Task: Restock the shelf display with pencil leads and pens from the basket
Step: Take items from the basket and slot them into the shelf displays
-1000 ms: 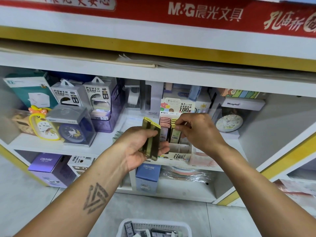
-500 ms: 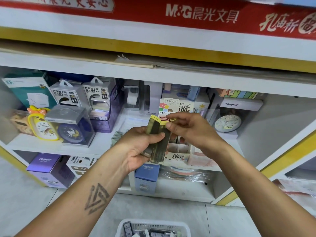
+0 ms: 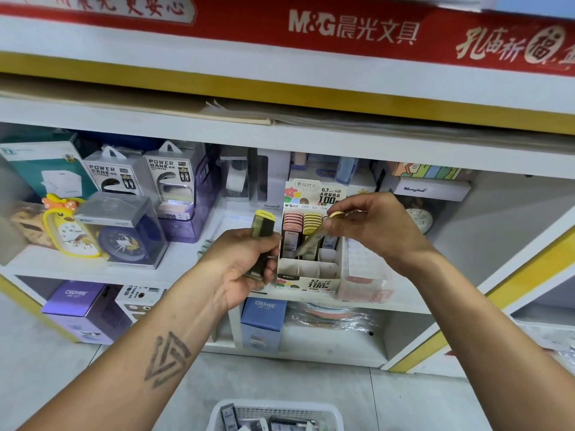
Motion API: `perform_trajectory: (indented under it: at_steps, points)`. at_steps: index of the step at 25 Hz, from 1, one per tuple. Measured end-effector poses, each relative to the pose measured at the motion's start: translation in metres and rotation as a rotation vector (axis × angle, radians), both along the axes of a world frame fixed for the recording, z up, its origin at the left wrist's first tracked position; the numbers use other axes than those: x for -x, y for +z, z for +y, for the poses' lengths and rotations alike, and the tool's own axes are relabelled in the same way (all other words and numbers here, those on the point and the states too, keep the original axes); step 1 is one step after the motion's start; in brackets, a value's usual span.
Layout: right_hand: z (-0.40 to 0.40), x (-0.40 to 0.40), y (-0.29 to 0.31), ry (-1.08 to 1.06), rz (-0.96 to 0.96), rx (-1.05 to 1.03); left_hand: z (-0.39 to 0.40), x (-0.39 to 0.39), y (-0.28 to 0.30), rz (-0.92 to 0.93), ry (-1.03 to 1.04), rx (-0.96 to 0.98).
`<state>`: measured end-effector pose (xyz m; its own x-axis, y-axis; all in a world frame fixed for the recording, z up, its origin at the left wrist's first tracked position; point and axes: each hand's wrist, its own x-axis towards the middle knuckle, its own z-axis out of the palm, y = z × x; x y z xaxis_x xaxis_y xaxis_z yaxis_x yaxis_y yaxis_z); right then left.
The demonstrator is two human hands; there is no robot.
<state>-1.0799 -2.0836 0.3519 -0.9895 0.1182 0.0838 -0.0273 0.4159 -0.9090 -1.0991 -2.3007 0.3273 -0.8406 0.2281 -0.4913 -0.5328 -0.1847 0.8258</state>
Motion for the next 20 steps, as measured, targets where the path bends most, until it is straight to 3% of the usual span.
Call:
perform_trajectory:
  at_steps: [3, 6, 10, 20]
  points:
    - [0.001, 0.004, -0.007, -0.029, 0.059, -0.185, 0.002, -0.001, 0.002, -0.032, -0.033, 0.020]
    - [-0.002, 0.005, -0.015, 0.000, 0.225, -0.515, 0.002, -0.002, 0.002, -0.064, -0.065, 0.036]
    - [-0.011, 0.005, -0.018, 0.038, 0.384, -0.594, 0.001, -0.004, 0.004, -0.063, -0.087, 0.031]
    - [-0.021, 0.004, -0.028, 0.050, 0.282, -0.948, 0.000, -0.004, 0.006, -0.021, -0.176, 0.020]
